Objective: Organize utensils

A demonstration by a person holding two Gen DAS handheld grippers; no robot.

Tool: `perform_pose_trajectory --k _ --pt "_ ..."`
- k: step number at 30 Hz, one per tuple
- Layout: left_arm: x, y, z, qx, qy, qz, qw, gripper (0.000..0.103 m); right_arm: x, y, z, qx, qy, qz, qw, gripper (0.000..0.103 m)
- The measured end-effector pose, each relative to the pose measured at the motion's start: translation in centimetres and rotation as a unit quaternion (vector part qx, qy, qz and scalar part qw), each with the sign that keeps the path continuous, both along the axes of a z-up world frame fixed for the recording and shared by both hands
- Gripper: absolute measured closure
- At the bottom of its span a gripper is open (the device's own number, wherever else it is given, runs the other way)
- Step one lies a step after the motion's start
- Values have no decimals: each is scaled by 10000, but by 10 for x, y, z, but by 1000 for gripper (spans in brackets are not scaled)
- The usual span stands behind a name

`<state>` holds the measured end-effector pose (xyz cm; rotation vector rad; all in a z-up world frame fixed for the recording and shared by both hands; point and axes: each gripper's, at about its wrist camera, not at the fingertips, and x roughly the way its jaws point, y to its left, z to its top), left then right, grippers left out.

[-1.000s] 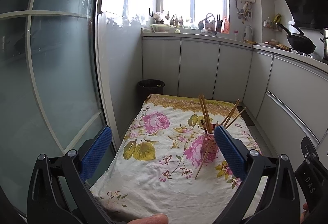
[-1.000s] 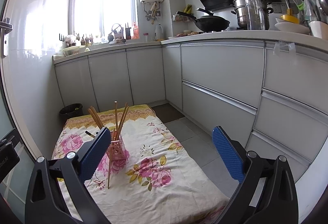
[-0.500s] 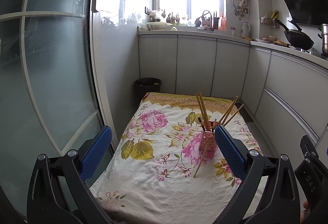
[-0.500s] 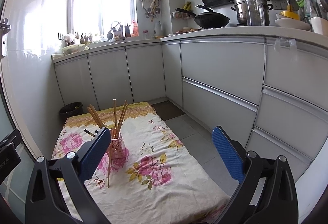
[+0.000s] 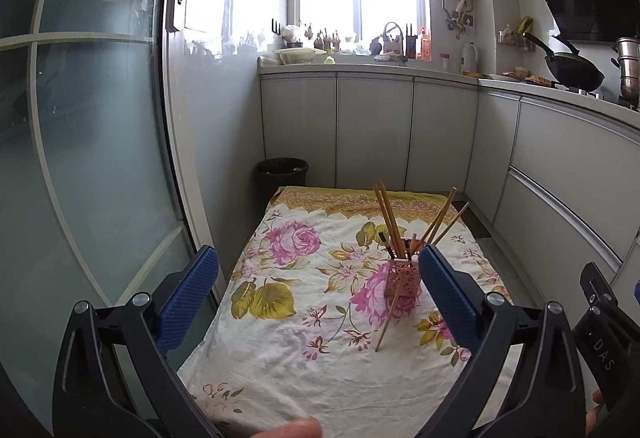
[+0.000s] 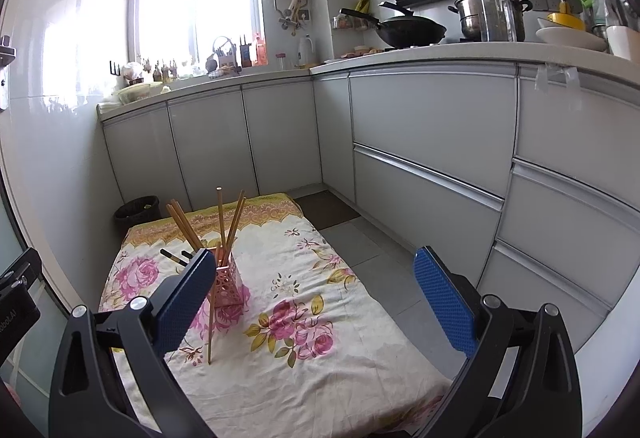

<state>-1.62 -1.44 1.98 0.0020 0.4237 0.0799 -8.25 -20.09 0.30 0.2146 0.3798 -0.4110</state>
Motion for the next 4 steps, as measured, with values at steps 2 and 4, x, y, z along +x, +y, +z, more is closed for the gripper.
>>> perform_pose_trajectory --k 2,4 --pt "1 0 -2 -17 60 6 10000 7 0 0 0 2 11 7 10000 7" --pt "2 2 -3 -82 99 23 9999 7 1 -1 0 9 24 16 10000 7"
